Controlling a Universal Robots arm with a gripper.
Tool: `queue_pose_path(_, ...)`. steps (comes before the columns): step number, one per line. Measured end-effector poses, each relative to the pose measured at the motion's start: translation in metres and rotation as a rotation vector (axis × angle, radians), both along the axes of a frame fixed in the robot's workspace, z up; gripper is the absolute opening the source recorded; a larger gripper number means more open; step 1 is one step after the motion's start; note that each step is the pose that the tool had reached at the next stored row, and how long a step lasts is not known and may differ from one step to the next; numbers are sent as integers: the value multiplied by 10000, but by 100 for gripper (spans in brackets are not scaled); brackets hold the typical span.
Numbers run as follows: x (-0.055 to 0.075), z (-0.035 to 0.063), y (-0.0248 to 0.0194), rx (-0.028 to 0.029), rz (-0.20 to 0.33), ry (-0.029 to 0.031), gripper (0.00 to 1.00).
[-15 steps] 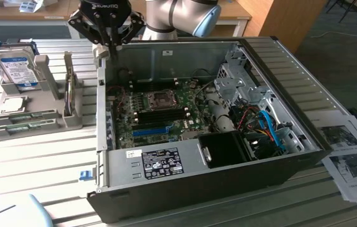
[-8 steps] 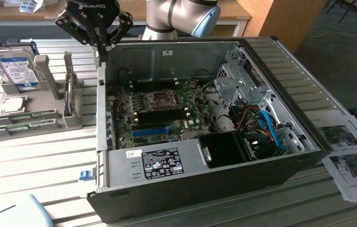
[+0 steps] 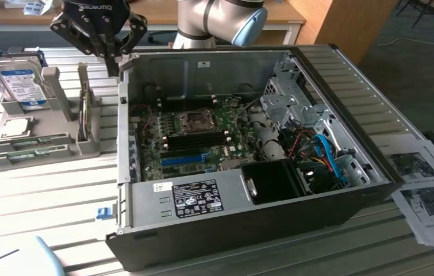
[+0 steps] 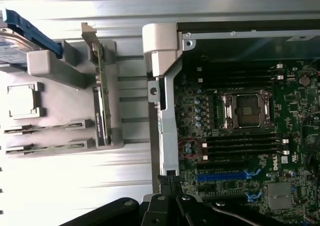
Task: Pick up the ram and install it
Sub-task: 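Reach for the ram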
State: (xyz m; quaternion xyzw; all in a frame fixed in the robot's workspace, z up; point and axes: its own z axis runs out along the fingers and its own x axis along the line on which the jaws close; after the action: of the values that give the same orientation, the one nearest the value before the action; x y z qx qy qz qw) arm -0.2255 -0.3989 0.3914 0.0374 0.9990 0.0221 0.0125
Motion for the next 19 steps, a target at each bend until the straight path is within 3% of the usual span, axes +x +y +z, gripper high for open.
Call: queue_pose_path(19,-384,-17,0,0,0,4,9)
